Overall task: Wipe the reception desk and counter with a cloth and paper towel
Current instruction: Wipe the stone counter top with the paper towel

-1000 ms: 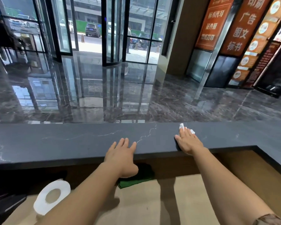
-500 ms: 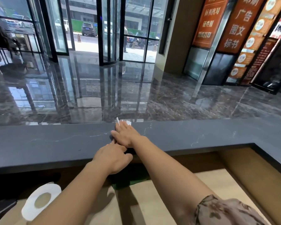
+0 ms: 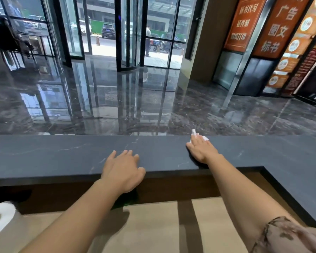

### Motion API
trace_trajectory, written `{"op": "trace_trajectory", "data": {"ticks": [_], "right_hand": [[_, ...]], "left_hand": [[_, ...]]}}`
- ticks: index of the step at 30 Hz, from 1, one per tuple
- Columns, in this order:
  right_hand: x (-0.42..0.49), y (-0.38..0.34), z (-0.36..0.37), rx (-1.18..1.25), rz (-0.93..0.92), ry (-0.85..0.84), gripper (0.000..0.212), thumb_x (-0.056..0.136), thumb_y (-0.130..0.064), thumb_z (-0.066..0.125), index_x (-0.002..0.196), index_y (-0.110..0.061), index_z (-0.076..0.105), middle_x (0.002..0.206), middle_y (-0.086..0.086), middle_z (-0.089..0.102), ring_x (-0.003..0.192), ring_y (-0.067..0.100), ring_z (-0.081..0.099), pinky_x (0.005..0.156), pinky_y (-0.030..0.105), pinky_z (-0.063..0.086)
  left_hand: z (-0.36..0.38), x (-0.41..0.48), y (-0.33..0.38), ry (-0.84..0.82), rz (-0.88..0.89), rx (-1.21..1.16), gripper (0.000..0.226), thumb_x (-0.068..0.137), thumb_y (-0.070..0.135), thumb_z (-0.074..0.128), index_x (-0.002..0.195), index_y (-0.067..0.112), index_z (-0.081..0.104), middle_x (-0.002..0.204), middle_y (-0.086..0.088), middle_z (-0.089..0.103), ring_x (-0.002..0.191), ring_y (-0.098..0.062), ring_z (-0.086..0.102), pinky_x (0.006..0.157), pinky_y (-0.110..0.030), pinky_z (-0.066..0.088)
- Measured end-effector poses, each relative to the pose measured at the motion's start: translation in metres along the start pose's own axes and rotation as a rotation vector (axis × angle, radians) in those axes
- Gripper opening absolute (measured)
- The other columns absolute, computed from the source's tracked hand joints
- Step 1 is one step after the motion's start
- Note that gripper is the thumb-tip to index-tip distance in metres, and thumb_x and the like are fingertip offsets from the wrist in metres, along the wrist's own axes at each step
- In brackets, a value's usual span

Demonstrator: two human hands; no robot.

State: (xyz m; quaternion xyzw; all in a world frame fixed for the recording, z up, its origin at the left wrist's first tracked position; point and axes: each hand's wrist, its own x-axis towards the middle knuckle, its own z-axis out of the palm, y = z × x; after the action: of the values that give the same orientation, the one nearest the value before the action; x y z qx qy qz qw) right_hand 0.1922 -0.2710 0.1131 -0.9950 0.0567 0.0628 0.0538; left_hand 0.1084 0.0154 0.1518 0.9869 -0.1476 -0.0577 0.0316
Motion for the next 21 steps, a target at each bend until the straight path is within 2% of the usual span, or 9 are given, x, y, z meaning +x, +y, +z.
{"op": "trace_trajectory", "data": {"ticks": [4,7,9,11,13,15,17,19,21], "right_hand": [[-0.008,0.073,-0.007,-0.013,0.144,0.001,0.066,0.1,-0.041,0.013,0.154,-0.009,-0.007,0.162,0.01,-0.007,0.15,0.021,0.0,0.121,0.042,0.004],[-0.012,0.074,-0.007,0.016,0.188,-0.014,0.067,0.1,-0.041,0.014,0.154,-0.005,-0.001,0.162,0.012,-0.007,0.15,0.024,-0.001,0.121,0.042,0.003],[-0.016,0.057,-0.009,0.051,0.185,-0.009,0.068,0.1,-0.042,0.017,0.154,-0.002,0.006,0.162,0.016,-0.001,0.149,0.028,0.003,0.12,0.043,0.007],[-0.025,0.028,-0.007,0.089,0.107,0.047,0.069,0.097,-0.041,0.024,0.152,-0.001,0.015,0.16,0.019,0.01,0.145,0.033,0.014,0.117,0.045,0.016],[-0.039,-0.016,0.0,0.115,-0.029,0.071,0.068,0.097,-0.042,0.028,0.151,-0.001,0.019,0.159,0.019,0.014,0.145,0.033,0.018,0.117,0.044,0.018],[-0.054,-0.064,0.011,0.103,-0.184,0.038,0.067,0.098,-0.042,0.027,0.152,-0.003,0.016,0.161,0.017,0.007,0.148,0.029,0.009,0.12,0.042,0.011],[-0.068,-0.102,0.023,0.025,-0.319,0.0,0.066,0.101,-0.038,0.024,0.154,-0.004,0.005,0.162,0.013,-0.006,0.15,0.026,-0.004,0.122,0.04,0.002],[-0.076,-0.117,0.03,-0.082,-0.379,-0.027,0.064,0.102,-0.03,0.025,0.154,-0.006,-0.003,0.161,0.012,-0.013,0.149,0.024,-0.013,0.121,0.039,-0.005],[-0.081,-0.111,0.03,-0.103,-0.377,-0.031,0.062,0.103,-0.029,0.022,0.154,-0.009,-0.006,0.161,0.008,-0.015,0.148,0.02,-0.016,0.121,0.037,-0.008]], "left_hand": [[0.001,0.008,0.04,-0.039,0.045,-0.006,0.056,0.098,0.032,0.029,0.151,0.015,0.025,0.159,-0.004,0.022,0.147,-0.016,0.017,0.12,-0.04,0.001],[0.003,0.01,0.049,-0.086,0.007,-0.043,0.049,0.097,0.028,0.029,0.142,0.012,0.039,0.151,-0.007,0.037,0.139,-0.02,0.034,0.119,-0.04,0.009],[0.001,0.012,0.047,-0.079,-0.025,-0.168,0.042,0.098,0.025,0.029,0.132,0.011,0.049,0.143,-0.01,0.047,0.13,-0.025,0.043,0.116,-0.04,0.018],[0.0,0.015,0.044,-0.073,-0.053,-0.291,0.046,0.098,0.026,0.028,0.135,0.009,0.049,0.146,-0.012,0.045,0.131,-0.029,0.042,0.115,-0.04,0.023],[0.002,0.018,0.04,-0.059,-0.09,-0.336,0.054,0.095,0.033,0.025,0.138,0.007,0.044,0.147,-0.015,0.042,0.133,-0.031,0.04,0.112,-0.039,0.029],[0.005,0.019,0.041,-0.037,-0.121,-0.359,0.048,0.099,0.029,0.027,0.137,0.004,0.044,0.147,-0.019,0.04,0.132,-0.033,0.04,0.108,-0.039,0.033],[0.007,0.016,0.044,-0.015,-0.162,-0.432,0.038,0.102,0.019,0.027,0.128,0.002,0.049,0.146,-0.022,0.039,0.132,-0.034,0.04,0.107,-0.04,0.033],[0.007,0.014,0.047,0.015,-0.2,-0.547,0.038,0.104,0.016,0.022,0.127,0.002,0.049,0.141,-0.022,0.044,0.128,-0.035,0.044,0.105,-0.042,0.034],[0.008,0.016,0.049,0.016,-0.208,-0.556,0.036,0.104,0.017,0.02,0.122,0.003,0.048,0.132,-0.022,0.05,0.12,-0.035,0.048,0.1,-0.041,0.037]]}}
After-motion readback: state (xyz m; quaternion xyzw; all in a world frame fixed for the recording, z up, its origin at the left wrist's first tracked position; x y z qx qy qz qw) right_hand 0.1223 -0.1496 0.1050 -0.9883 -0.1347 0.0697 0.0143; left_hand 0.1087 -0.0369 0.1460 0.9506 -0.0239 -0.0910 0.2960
